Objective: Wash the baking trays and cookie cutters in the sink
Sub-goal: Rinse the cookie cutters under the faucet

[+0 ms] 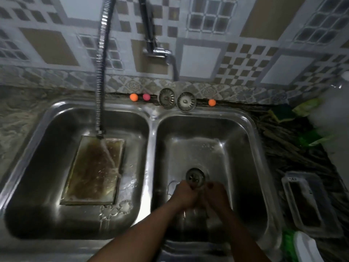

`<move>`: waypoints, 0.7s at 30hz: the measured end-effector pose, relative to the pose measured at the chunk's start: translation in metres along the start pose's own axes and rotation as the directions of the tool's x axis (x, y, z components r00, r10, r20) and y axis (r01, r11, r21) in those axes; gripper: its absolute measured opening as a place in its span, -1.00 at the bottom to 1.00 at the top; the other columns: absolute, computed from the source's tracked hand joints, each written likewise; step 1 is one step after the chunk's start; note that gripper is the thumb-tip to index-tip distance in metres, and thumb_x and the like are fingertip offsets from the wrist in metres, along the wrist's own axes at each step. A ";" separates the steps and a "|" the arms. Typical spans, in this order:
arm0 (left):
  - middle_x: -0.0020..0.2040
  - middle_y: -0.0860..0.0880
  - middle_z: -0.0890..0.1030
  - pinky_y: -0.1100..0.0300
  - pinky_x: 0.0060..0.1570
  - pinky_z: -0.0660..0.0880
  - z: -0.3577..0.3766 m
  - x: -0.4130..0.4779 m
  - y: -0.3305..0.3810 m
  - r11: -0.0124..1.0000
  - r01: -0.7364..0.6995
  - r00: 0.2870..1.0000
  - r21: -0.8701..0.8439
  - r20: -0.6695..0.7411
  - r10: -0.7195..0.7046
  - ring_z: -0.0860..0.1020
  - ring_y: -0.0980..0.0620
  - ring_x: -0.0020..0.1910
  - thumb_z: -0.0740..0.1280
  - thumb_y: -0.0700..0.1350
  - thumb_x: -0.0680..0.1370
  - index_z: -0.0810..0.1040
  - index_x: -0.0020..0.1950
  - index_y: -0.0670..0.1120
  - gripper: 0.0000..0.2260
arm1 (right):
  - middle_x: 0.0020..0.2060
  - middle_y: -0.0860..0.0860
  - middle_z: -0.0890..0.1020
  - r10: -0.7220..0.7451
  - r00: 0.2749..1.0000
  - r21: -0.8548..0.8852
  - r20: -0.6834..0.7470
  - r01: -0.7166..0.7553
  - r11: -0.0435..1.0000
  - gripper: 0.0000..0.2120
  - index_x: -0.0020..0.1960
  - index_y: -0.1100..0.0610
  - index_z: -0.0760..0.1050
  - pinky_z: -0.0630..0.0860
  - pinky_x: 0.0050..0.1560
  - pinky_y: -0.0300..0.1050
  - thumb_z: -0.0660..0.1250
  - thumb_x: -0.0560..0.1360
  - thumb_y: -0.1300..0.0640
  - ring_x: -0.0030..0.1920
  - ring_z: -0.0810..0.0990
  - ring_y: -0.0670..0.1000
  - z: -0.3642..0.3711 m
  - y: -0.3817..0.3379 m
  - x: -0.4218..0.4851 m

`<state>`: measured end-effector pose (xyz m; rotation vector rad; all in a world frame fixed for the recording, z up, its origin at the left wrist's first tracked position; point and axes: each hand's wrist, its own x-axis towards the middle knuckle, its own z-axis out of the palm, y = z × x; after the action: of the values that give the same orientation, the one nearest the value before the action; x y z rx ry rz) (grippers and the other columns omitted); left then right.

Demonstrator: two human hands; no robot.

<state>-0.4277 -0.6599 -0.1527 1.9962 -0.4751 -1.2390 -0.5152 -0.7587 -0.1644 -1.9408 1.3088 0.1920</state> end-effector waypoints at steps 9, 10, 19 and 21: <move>-0.40 -0.12 0.55 0.27 -0.54 0.40 -0.145 -0.052 -0.016 0.891 -0.086 0.936 -0.447 -0.343 -0.082 0.50 0.00 -0.54 0.28 -0.24 0.57 0.60 -0.16 -0.14 -0.85 | -0.46 0.03 0.56 -0.277 0.961 0.322 -0.014 0.267 0.908 -0.81 -0.21 0.13 0.56 0.49 -0.44 -0.19 0.24 0.55 0.24 -0.49 0.53 -0.04 0.044 -0.154 -0.053; -0.40 -0.11 0.55 0.27 -0.54 0.39 -0.158 -0.057 -0.024 0.901 -0.082 0.923 -0.425 -0.374 -0.092 0.49 -0.01 -0.52 0.27 -0.24 0.56 0.59 -0.22 -0.11 -0.81 | -0.46 0.06 0.56 -0.285 0.958 0.365 0.031 0.255 0.896 -0.84 -0.15 0.18 0.56 0.45 -0.48 -0.22 0.24 0.56 0.26 -0.53 0.51 -0.04 0.053 -0.166 -0.062; -0.05 -0.29 0.67 0.07 -0.08 0.55 -0.189 -0.073 -0.129 0.974 0.221 0.943 -0.042 -0.246 -0.225 0.63 -0.16 -0.11 0.24 -0.21 0.57 0.64 -0.13 -0.22 -0.80 | -0.34 -0.05 0.41 -0.129 0.912 0.074 0.389 0.109 0.991 -0.67 -0.33 0.01 0.31 0.41 -0.14 -0.17 0.14 0.59 0.22 -0.35 0.37 -0.14 0.149 -0.190 -0.099; -0.01 -0.24 0.68 0.12 -0.03 0.54 -0.186 -0.070 -0.143 0.972 0.224 0.963 0.066 -0.169 -0.211 0.64 -0.15 0.04 0.27 -0.22 0.54 0.65 -0.12 -0.16 -0.83 | -0.30 -0.06 0.37 -0.116 0.903 -0.075 0.413 0.161 0.984 -0.68 -0.30 0.02 0.26 0.41 -0.25 -0.21 0.12 0.61 0.23 -0.34 0.35 -0.15 0.161 -0.188 -0.099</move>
<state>-0.3058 -0.4480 -0.1651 2.2477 -0.2362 -1.1910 -0.3574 -0.5474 -0.1290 -1.9405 0.8967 0.5740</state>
